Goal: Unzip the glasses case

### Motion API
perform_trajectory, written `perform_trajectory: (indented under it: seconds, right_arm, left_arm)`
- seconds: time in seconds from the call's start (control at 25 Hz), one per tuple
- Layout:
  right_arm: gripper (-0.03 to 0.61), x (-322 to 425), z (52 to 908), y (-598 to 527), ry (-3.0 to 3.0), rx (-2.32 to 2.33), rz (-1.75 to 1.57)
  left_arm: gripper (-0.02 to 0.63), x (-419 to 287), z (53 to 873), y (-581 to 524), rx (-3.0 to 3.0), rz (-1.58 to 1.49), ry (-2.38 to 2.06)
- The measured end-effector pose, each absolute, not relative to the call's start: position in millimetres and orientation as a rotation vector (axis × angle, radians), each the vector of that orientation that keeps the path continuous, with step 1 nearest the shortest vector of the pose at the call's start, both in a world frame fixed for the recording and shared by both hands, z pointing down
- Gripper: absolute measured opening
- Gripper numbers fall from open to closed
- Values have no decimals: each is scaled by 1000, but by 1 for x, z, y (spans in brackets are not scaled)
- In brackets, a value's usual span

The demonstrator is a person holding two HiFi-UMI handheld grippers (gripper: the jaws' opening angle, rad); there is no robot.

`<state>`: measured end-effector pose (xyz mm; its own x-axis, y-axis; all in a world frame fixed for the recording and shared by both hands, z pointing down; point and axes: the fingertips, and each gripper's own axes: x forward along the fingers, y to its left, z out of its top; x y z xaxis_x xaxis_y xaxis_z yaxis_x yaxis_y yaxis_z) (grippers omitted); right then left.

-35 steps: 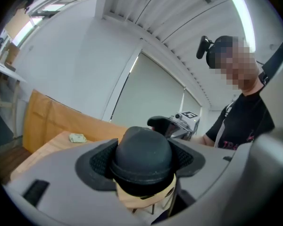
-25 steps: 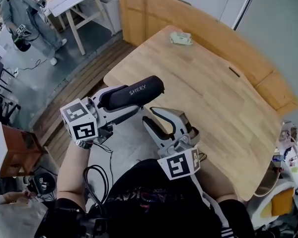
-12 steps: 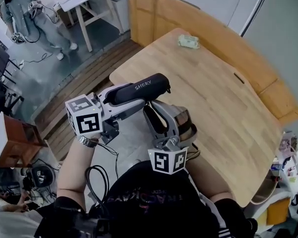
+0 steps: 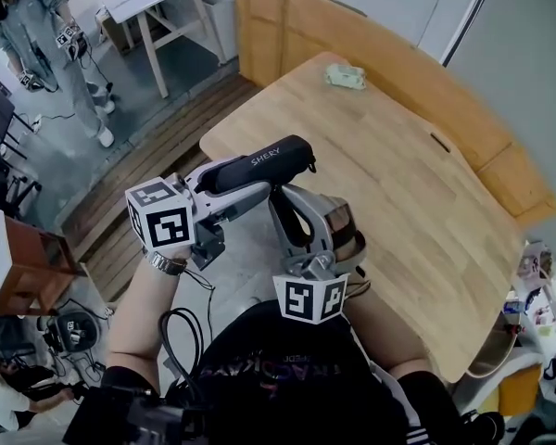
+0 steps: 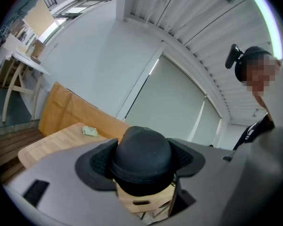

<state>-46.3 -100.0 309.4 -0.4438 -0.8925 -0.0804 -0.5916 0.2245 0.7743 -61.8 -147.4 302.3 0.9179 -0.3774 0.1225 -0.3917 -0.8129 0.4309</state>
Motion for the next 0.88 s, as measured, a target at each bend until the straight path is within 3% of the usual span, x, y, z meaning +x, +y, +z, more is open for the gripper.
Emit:
perform_trajectory:
  seconds: [0.2, 0.4, 0.88]
  right_arm:
    - [83, -43, 308, -95, -2119, 1380, -1065]
    - [33, -39, 307, -91, -2159, 1383, -1022]
    - [21, -41, 309, -84, -2575, 1214, -494]
  left_arm:
    - [331, -59, 303, -144, 2595, 27, -527]
    - [331, -58, 305, -140, 2624, 50, -531]
    - [330, -64, 308, -130, 2844, 107, -540]
